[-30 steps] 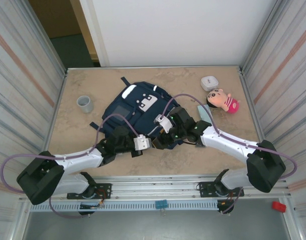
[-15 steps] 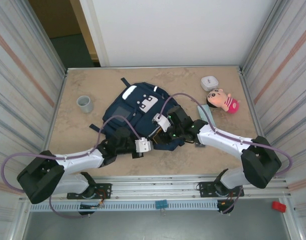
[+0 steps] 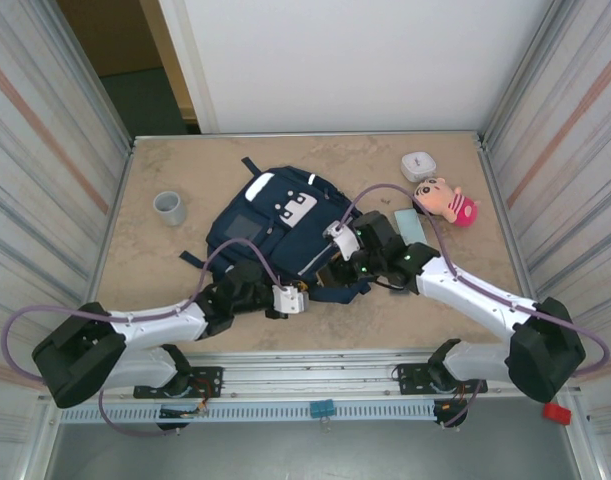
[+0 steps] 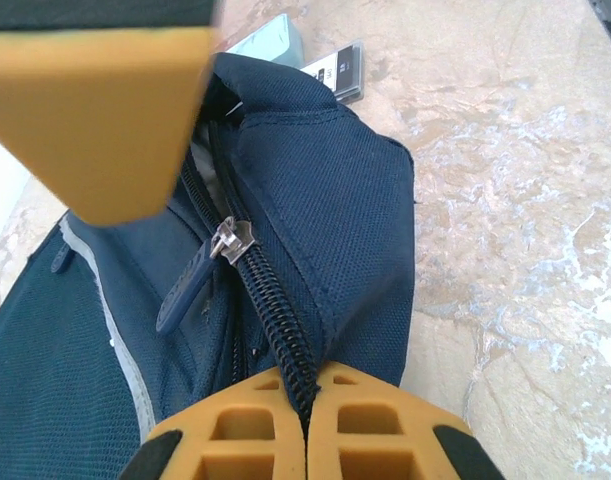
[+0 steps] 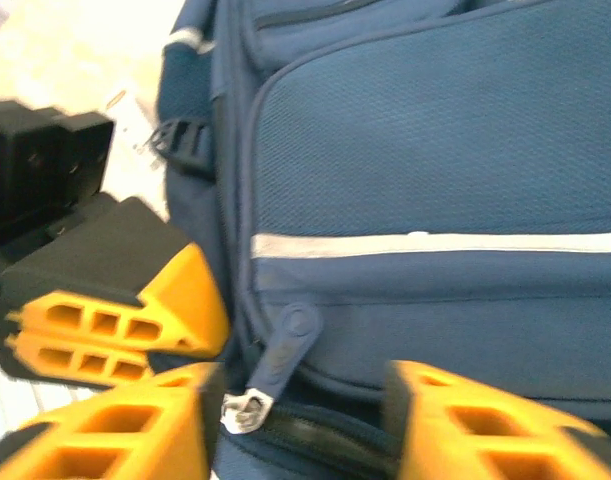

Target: Pack books, pencil case, and school supplies into a backpack

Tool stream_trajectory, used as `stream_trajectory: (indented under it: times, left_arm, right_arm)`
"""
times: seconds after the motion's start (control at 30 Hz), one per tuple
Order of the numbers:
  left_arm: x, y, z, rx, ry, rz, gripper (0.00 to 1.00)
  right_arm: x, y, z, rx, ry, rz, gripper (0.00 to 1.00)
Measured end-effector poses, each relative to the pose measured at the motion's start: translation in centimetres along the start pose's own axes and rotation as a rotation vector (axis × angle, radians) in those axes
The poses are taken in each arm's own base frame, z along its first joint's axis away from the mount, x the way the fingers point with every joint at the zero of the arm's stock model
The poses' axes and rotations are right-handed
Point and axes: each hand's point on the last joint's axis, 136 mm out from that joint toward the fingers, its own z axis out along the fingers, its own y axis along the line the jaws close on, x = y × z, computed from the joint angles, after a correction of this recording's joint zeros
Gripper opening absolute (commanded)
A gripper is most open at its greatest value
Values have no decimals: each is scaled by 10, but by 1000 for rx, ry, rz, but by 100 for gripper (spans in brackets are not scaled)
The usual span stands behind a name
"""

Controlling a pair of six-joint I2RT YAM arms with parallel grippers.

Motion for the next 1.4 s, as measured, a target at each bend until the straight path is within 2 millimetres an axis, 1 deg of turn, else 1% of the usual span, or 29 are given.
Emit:
stream_trajectory:
  times: [0.1, 0.23, 0.3, 0.4, 0.47, 0.53, 0.63, 0.7, 0.77, 0.87, 0.93, 1.0, 1.07, 1.13, 1.23, 1.33, 1.4]
  left_arm:
    - [1, -3, -2, -12, 0, 24, 0]
    - [1, -6, -6, -31, -1, 49, 0]
    - [-1, -4, -9, -44, -4, 61, 0]
    - [-5, -1, -14, -68, -1, 76, 0]
    - [-3, -4, -15, -69, 14, 88, 0]
    - [0, -6, -15, -68, 22, 91, 0]
    - [1, -7, -16, -75, 31, 97, 0]
    - [2, -5, -16, -86, 39, 100, 0]
    - [4, -3, -16, -98, 51, 101, 0]
    - [4, -2, -16, -102, 53, 101, 0]
    - [4, -1, -16, -108, 53, 101, 0]
    - [3, 0, -16, -116, 50, 102, 0]
    - [4, 1, -15, -119, 52, 102, 0]
    - [4, 1, -14, -120, 51, 102, 0]
    - [5, 1, -13, -120, 51, 99, 0]
    - [5, 1, -13, -119, 51, 98, 0]
    - [4, 1, -13, -120, 49, 98, 0]
  right_arm:
    - [1, 10, 11, -21, 50, -21, 69]
    - [-5, 6, 30, -20, 97, -21, 70]
    - [-3, 4, 38, -21, 123, -20, 66]
    - [3, 4, 49, -23, 161, -29, 53]
    - [5, 3, 53, -22, 177, -34, 45]
    - [8, 3, 54, -17, 191, -29, 40]
    - [8, -5, 51, 1, 193, 11, 38]
    - [5, -17, 45, 23, 178, 61, 37]
    - [3, -51, 32, 113, 146, 140, 36]
    - [12, -100, 8, 245, 112, 273, 37]
    - [18, -117, -6, 297, 96, 334, 38]
    - [23, -124, -16, 323, 84, 374, 42]
    - [23, -120, -24, 321, 69, 391, 47]
    - [19, -110, -30, 304, 51, 390, 54]
    - [10, -85, -33, 252, 28, 349, 60]
    - [7, -55, -28, 186, 29, 300, 63]
    - [7, -41, -24, 150, 41, 281, 65]
